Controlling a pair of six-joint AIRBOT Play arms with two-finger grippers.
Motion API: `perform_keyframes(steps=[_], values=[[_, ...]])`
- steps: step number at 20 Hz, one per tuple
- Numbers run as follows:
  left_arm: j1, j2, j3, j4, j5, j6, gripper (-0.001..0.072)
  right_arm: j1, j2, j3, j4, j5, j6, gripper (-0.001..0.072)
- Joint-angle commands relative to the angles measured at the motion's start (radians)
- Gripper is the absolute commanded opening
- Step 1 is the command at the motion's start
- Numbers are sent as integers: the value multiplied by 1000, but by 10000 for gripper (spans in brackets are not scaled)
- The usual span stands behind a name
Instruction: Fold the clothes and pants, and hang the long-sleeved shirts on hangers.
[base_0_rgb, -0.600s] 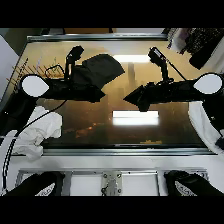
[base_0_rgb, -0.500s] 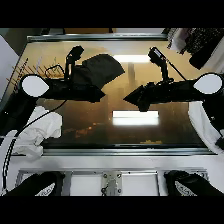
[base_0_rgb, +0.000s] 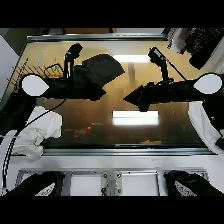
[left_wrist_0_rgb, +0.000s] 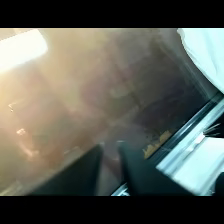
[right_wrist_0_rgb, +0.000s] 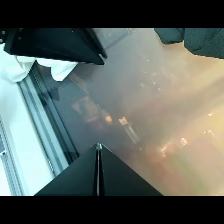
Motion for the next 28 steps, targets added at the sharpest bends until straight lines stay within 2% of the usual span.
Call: perform_keyframes(steps=[1, 2, 4, 6, 9, 12, 18, 20, 21, 22, 23, 25, 28], values=[[64, 0, 73, 215, -122, -37, 717, 1, -1, 0, 0, 0, 0, 25], [105, 0, 105, 346, -201, -78, 686, 1, -1, 0, 0, 0, 0, 26], [203, 2, 113, 632, -350, -148, 687, 1, -1, 0, 0, 0, 0, 26], [311, 17, 15, 790, -375, -196, 686, 1, -1, 0, 0, 0, 0, 26], [471, 21, -188, 802, -218, -200, 687, 1, -1, 0, 0, 0, 0, 25], [571, -42, -314, 822, -96, -197, 686, 1, -1, 0, 0, 0, 0, 26], [656, -167, -389, 863, -56, -194, 686, 1, -1, 0, 0, 0, 0, 26], [657, -175, -423, 870, -47, -200, 659, 1, -1, 0, 0, 0, 0, 26], [656, -174, -434, 867, -47, -206, 397, 2, -1, 0, 0, 0, 0, 26], [649, -174, -433, 858, -62, -205, 97, 1, -1, 0, 0, 0, 0, 25], [628, -165, -415, 841, -94, -199, 14, 1, -1, 0, 0, 1, 0, 26], [558, -108, -350, 770, -168, -177, 15, 2, -3, 0, 1, 0, 0, 25], [368, 19, -226, 628, -295, -170, 14, 2, -5, -1, 34, 1, 1, 25]])
